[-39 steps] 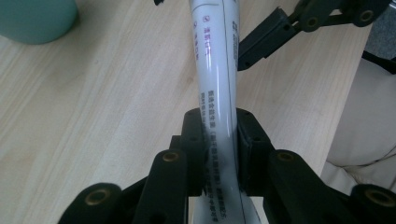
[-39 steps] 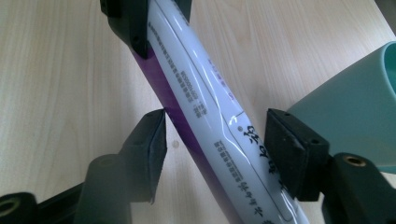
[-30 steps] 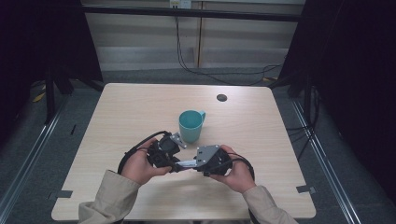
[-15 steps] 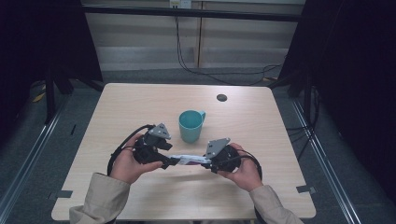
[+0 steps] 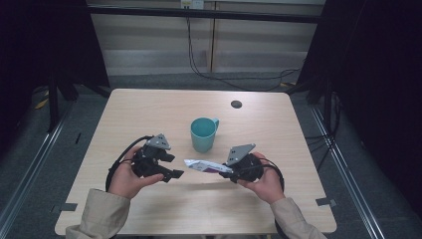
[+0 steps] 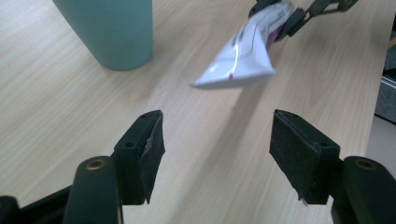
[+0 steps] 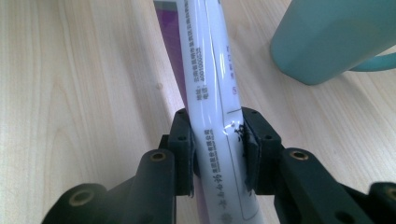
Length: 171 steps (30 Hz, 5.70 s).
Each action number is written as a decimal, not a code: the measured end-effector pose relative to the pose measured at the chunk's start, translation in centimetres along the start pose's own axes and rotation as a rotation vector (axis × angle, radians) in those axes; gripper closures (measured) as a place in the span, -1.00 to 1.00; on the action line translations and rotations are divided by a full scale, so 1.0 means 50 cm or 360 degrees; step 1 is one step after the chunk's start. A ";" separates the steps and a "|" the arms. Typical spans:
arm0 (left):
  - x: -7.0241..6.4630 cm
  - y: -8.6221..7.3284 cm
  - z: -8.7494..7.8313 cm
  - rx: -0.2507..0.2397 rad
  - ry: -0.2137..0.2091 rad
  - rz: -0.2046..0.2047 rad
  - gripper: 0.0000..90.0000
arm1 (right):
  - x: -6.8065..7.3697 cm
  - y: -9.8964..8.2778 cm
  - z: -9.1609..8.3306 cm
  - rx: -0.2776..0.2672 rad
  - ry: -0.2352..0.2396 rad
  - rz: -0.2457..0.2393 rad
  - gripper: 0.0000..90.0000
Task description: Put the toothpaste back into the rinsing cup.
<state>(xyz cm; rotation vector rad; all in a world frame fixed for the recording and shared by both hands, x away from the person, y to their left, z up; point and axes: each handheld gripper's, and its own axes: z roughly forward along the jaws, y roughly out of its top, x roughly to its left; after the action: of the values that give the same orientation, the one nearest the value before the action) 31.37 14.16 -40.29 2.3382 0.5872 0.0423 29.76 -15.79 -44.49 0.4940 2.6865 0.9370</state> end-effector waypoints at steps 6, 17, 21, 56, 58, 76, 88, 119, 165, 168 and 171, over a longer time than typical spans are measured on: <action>-0.001 -0.011 0.017 -0.0002 -0.0025 -0.0037 -0.20 | -0.003 0.004 -0.004 -0.0073 0.0009 0.0057 0.50; -0.006 -0.001 0.048 -0.0077 -0.0106 -0.0097 -0.12 | -0.004 0.013 -0.003 -0.0171 0.0029 0.0148 0.50; -0.007 0.007 0.050 -0.0114 -0.0121 -0.0095 -0.11 | -0.001 0.016 0.005 -0.0167 0.0034 0.0164 0.50; -0.003 0.036 0.001 -0.0438 -0.0149 -0.0241 0.33 | 0.032 0.060 0.043 -0.0294 0.0095 0.0208 0.49; -0.007 0.039 -0.003 -0.0439 -0.0154 -0.0223 0.37 | 0.034 0.062 0.046 -0.0303 0.0114 0.0221 0.49; -0.030 0.077 -0.026 -0.0408 -0.0066 -0.0107 0.58 | 0.036 0.083 0.040 -0.0397 0.0146 0.0269 0.12; -0.033 0.091 -0.024 -0.0412 -0.0049 -0.0101 0.59 | 0.035 0.110 0.019 -0.0516 0.0170 0.0333 0.00; -0.028 0.081 -0.045 -0.0577 -0.0017 -0.0029 -0.30 | 0.005 0.114 0.010 -0.0591 0.0140 0.0422 0.60; 0.014 -0.179 0.094 -0.0317 0.0274 -0.0068 -0.52 | -0.061 0.124 -0.026 -0.0724 0.0037 0.0565 0.59; 0.013 -0.187 0.095 -0.0302 0.0295 -0.0058 -0.53 | -0.067 0.133 -0.033 -0.0723 0.0021 0.0565 0.59; 0.013 -0.190 0.096 -0.0277 0.0315 -0.0049 -0.54 | -0.071 0.139 -0.038 -0.0732 0.0020 0.0573 0.59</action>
<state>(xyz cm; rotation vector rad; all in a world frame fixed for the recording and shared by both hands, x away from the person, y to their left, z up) 29.05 17.44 -50.19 2.1694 0.6879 0.3014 33.97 -13.13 -38.20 0.8756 2.3141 1.6027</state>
